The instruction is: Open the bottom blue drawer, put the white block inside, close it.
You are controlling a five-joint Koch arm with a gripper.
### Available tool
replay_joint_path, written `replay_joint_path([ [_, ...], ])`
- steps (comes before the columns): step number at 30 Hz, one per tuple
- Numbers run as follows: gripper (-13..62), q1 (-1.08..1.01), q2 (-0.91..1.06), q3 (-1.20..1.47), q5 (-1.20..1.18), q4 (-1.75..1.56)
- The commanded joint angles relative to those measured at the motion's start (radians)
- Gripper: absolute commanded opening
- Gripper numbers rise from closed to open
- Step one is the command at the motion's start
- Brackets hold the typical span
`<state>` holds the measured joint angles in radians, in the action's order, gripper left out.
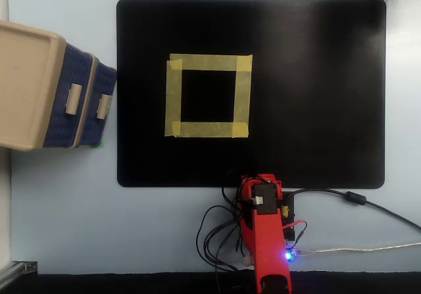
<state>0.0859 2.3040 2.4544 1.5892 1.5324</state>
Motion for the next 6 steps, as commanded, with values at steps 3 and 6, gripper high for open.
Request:
replay_joint_path([
  [3,34.3,0.009,0.046,0.014,0.017,0.127],
  [6,34.3,0.009,0.046,0.014,0.017,0.127],
])
